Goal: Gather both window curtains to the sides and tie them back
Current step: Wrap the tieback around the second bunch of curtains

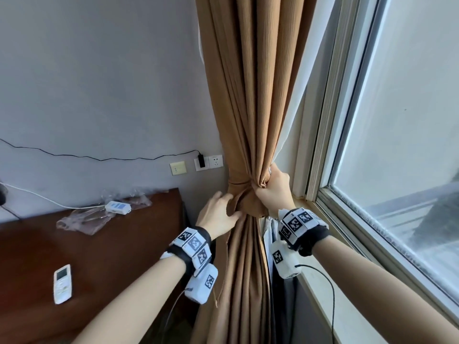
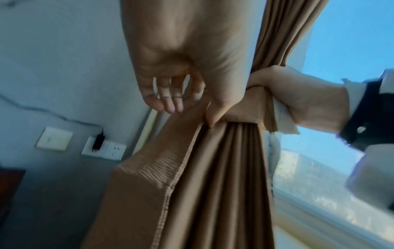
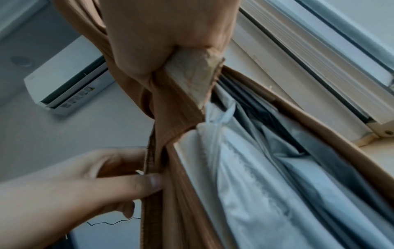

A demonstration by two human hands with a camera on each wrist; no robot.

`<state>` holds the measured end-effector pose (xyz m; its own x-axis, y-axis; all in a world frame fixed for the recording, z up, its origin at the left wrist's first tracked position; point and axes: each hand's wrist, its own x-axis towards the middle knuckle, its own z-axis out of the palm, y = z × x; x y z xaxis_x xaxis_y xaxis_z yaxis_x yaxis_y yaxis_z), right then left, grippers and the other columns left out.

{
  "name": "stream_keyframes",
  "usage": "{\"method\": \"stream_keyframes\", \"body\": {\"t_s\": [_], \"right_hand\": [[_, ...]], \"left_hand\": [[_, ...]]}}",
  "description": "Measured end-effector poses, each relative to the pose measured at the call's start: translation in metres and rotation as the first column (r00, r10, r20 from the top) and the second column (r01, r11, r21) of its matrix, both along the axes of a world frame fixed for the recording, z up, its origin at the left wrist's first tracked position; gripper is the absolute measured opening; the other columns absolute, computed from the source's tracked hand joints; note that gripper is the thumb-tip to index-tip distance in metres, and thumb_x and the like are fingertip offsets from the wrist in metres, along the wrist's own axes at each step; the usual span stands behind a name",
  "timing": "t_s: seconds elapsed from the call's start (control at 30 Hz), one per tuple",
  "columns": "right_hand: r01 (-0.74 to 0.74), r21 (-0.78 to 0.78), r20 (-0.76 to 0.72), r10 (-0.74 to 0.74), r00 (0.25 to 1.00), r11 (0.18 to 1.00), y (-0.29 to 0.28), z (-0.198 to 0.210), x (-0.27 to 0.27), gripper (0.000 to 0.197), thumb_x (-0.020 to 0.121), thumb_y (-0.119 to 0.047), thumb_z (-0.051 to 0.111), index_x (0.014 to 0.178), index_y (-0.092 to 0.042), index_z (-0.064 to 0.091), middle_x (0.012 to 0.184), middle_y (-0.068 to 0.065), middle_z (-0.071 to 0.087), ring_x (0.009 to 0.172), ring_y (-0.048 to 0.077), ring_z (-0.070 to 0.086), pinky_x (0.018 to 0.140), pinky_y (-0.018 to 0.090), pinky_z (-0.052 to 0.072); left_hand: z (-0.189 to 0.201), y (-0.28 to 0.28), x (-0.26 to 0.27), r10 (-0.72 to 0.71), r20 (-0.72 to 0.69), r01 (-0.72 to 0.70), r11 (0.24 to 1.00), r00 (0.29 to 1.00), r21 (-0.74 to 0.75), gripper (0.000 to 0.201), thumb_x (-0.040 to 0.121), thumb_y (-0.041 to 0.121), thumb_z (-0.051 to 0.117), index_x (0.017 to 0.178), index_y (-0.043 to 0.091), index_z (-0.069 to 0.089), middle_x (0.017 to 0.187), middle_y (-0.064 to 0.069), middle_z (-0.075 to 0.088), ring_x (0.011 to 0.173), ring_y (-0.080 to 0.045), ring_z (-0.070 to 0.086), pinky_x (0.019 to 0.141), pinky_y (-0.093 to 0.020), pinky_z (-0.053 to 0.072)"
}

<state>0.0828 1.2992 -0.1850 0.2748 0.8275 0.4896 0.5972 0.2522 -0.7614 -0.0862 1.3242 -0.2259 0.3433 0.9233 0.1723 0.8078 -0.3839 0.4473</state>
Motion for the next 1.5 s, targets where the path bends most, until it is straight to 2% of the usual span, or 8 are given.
{"method": "stream_keyframes", "body": {"t_s": [0.43,0.73,0.83,0.93,1.13,1.23,1.33,1.5], "right_hand": [[0.001,-0.018,0.011,-0.001,1.000,1.000,-0.005,0.004,-0.006,0.027,0.076,-0.002,0.060,0.102,-0.007,0.055,0.075,-0.002,0.059,0.085,0.031,0.060,0.073,0.031,0.047],[-0.026,0.024,-0.041,0.027,0.999,0.999,-0.002,0.000,0.000,0.027,0.075,-0.003,0.063,0.099,-0.013,0.055,0.079,0.000,0.066,0.082,0.026,0.062,0.075,0.036,0.052],[-0.040,0.031,-0.077,0.043,0.996,0.999,-0.004,0.000,0.005,0.029,0.077,-0.004,0.062,0.104,-0.013,0.058,0.082,0.000,0.068,0.082,0.021,0.062,0.075,0.030,0.050],[-0.069,0.027,-0.090,0.071,0.993,0.997,-0.007,0.001,0.008,0.031,0.079,-0.007,0.065,0.108,-0.017,0.057,0.084,-0.006,0.067,0.084,0.013,0.060,0.072,0.014,0.044],[-0.079,0.008,-0.117,0.080,0.990,0.997,-0.005,0.004,0.009,0.031,0.079,-0.012,0.071,0.107,-0.016,0.059,0.087,-0.008,0.065,0.087,0.008,0.055,0.076,0.015,0.040],[-0.081,0.020,-0.153,0.083,0.985,0.997,-0.005,0.003,0.001,0.028,0.079,-0.010,0.070,0.104,-0.015,0.059,0.083,-0.006,0.065,0.083,0.008,0.056,0.067,0.003,0.038],[-0.087,0.035,-0.158,0.091,0.983,0.996,-0.004,0.003,-0.006,0.023,0.079,-0.009,0.069,0.099,-0.015,0.059,0.079,-0.006,0.065,0.075,0.002,0.055,0.064,-0.002,0.038],[-0.080,0.062,-0.148,0.089,0.985,0.995,-0.004,-0.001,-0.012,0.018,0.078,-0.004,0.067,0.094,-0.009,0.059,0.078,0.005,0.069,0.074,0.015,0.062,0.061,0.005,0.042]], "left_hand": [[0.089,0.043,-0.018,0.190,-0.056,-0.154,0.908,0.980,0.390,0.031,0.090,0.018,0.046,0.100,0.032,0.071,0.091,-0.006,0.072,0.090,-0.031,0.066,0.068,-0.030,0.048],[0.059,0.076,0.015,0.122,0.328,-0.115,0.993,0.937,-0.040,0.032,0.086,-0.003,0.040,0.085,0.016,0.066,0.087,-0.008,0.068,0.083,-0.026,0.065,0.066,-0.024,0.046],[0.061,0.084,0.005,0.078,0.114,-0.072,0.996,0.990,-0.058,0.031,0.088,0.003,0.045,0.089,0.026,0.066,0.091,-0.003,0.070,0.083,-0.025,0.066,0.069,-0.025,0.050],[0.066,0.086,-0.015,0.033,-0.038,-0.041,0.973,0.999,-0.229,0.035,0.098,0.012,0.047,0.132,0.018,0.053,0.068,-0.005,0.070,0.049,-0.012,0.063,0.050,-0.021,0.050],[0.094,0.073,-0.060,-0.098,-0.131,-0.011,0.759,0.987,-0.651,0.029,0.100,0.017,0.049,0.124,0.000,0.047,0.049,-0.007,0.058,0.040,-0.017,0.055,0.039,-0.020,0.039],[0.088,0.074,-0.057,0.050,0.004,-0.038,0.806,0.999,-0.590,0.042,0.102,0.018,0.046,0.139,0.002,0.037,0.074,-0.015,0.068,0.057,-0.019,0.068,0.049,-0.024,0.055],[0.071,0.085,-0.043,0.171,0.248,-0.087,0.945,0.954,-0.316,0.019,0.098,0.013,0.052,0.114,0.010,0.062,0.103,-0.013,0.065,0.099,-0.026,0.065,0.084,-0.038,0.056],[0.059,0.085,-0.009,0.087,0.377,-0.068,0.996,0.922,-0.065,0.027,0.094,0.000,0.043,0.093,0.008,0.069,0.091,-0.011,0.068,0.081,-0.020,0.060,0.068,-0.023,0.041]]}}
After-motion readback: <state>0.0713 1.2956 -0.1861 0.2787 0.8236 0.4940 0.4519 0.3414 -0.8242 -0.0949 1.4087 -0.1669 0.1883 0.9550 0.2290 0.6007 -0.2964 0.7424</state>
